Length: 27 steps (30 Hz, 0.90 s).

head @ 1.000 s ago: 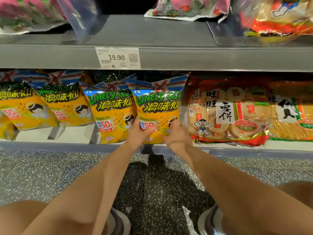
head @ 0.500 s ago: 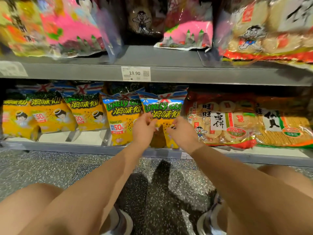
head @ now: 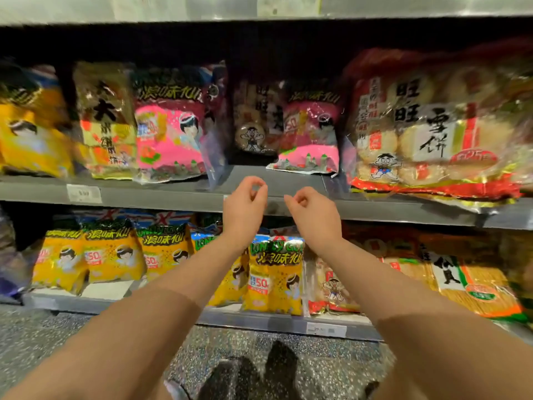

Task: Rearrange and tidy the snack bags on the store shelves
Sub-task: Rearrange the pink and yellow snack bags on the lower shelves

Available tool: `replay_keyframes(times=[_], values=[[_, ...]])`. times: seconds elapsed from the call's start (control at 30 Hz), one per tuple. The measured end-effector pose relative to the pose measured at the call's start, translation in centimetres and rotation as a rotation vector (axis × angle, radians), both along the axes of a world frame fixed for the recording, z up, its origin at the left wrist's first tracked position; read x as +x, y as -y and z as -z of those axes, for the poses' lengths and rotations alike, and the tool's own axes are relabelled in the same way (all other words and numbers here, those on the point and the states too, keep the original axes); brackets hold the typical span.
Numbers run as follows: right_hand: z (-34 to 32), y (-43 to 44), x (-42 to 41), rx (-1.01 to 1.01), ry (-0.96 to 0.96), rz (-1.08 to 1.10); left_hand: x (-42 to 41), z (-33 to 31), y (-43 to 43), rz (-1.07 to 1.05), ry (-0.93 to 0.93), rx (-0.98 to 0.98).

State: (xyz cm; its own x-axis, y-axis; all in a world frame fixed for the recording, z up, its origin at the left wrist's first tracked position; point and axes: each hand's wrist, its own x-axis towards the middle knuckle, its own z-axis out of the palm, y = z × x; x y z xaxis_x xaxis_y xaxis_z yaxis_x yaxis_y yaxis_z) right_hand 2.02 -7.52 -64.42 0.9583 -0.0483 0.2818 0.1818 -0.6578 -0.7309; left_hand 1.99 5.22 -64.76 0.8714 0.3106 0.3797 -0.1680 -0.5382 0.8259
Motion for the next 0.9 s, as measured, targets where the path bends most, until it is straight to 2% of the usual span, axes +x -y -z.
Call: replay_keyframes(times=[0.2, 0.33, 0.5, 0.6, 0.73, 0.9], values=[[-2.2, 0.9, 4.3, -0.018, 0.032, 0.008, 2.7, -3.4, -2.2, -0.016, 0.023, 0.034], [-3.9, 0.9, 7.8, 0.016, 0.03, 0.075, 5.2, -4.9, -3.9, 0.021, -0.102, 0.017], [-4.5, 0.7, 11.1, 0.095, -0.112, 0.145, 8.6, -5.0, -2.5, 0.138, -0.241, -0.007], [-4.2, 0.6, 12.4, 0.069, -0.159, 0.185, 11.0, -5.1, -1.0, 0.22, -0.339, -0.019], [-4.3, 0.4, 13.5, 0.104, -0.171, 0.23, 15.1, -5.7, 1.0, 0.133, -0.489, -0.053], [-4.0, 1.0, 14.4, 0.175, -0.144, 0.222, 18.6, -6.3, 2.2, 0.135, -0.539, -0.293]])
